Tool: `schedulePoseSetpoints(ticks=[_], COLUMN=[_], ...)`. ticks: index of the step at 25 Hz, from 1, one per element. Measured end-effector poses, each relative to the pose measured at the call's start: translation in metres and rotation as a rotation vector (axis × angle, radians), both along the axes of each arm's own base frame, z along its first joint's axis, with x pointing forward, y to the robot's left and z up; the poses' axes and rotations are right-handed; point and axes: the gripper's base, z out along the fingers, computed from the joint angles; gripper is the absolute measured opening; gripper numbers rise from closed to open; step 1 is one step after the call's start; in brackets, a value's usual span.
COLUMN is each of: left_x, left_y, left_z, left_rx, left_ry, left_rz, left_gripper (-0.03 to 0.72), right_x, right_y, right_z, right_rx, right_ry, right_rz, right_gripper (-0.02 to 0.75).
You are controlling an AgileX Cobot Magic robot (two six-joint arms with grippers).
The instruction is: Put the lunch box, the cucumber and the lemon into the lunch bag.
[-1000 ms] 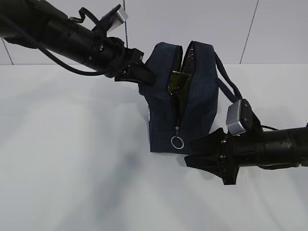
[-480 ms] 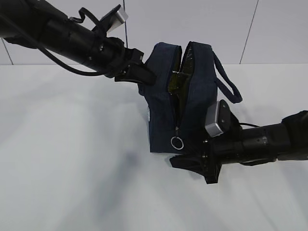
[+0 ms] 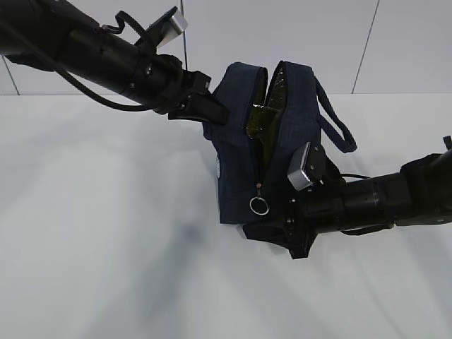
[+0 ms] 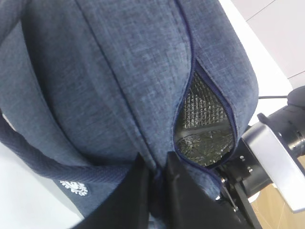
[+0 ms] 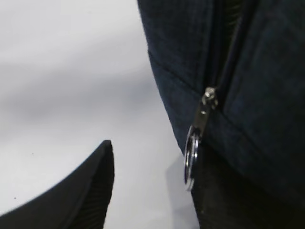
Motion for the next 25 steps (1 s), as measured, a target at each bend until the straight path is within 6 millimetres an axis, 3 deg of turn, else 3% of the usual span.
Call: schedulePoseSetpoints(ticks=[9, 20, 25], left_x=[0.0000, 0.0000, 0.0000], left_y=[0.0000, 0.0000, 0.0000], left_z=[0.0000, 0.0000, 0.0000], left_rx=[0.000, 0.000, 0.000], left_ry=[0.000, -0.001, -0.001], left_rz=[0.000, -0.001, -0.001], left_gripper=[0.017, 0.017, 0.017], right_x=[0.0008, 0.0095, 0.0095], right_y=[0.0001, 0.0019, 0.0019], right_z=[0.0006, 0.0063, 0.0063], right_rx=[0.040, 0.059, 0.059], right_ry=[0.113, 0.114, 0.114], right_rz=[-0.060, -0.071, -0.071], right_gripper=[0.391, 0.383, 0.321])
